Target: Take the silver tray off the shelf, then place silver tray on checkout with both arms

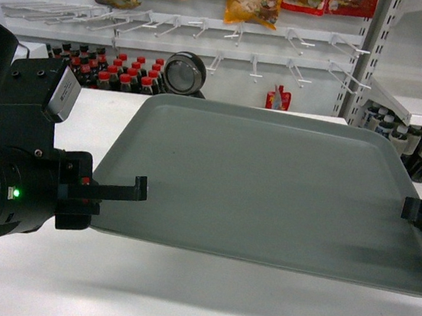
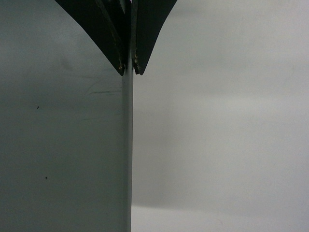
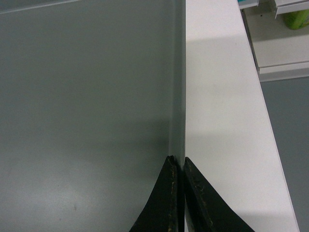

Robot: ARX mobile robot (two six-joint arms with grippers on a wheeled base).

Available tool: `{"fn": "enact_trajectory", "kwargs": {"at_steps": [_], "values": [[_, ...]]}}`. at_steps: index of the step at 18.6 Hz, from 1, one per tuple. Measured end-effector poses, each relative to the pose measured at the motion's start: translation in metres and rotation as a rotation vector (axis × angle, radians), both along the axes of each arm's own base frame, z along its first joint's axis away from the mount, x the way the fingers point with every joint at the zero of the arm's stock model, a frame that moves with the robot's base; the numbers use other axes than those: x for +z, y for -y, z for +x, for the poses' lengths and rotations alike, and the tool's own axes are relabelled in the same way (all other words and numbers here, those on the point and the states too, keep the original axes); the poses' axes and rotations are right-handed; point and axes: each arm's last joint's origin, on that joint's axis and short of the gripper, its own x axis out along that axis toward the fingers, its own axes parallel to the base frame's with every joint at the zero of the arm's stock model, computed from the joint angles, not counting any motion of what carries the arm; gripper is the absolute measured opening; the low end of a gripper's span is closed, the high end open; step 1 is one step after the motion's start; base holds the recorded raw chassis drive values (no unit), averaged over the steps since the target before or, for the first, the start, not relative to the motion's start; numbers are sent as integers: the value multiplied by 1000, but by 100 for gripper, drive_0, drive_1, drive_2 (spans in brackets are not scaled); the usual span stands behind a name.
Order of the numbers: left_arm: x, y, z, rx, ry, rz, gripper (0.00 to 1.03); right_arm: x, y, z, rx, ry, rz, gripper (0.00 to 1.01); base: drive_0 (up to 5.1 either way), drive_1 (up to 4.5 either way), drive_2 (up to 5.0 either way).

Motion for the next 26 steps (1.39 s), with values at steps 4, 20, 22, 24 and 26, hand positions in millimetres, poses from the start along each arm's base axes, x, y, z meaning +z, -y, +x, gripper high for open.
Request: {"fn": "enact_trajectory", "kwargs": {"at_steps": [4,20,22,24,26], "values": [[0,2,0,30,-8,18,2,0,0,0,1,2,2,2,-10,405,-425],[-86,-29,97,287,-184,35,3,-83,-44,132,227,-21,-31,2,-6,228,-239],[-87,-28,95,287,-189,68,3,-89,-45,126,234,-74,-22,14,0,0,0],[-88,-28,93,295,-184,98,3,-86,-48,122,221,-89,-15,4,0,0,0],[-88,-28,89,290,-183,103,3,-86,-49,116,209,-92,1,2,0,0,0]]}}
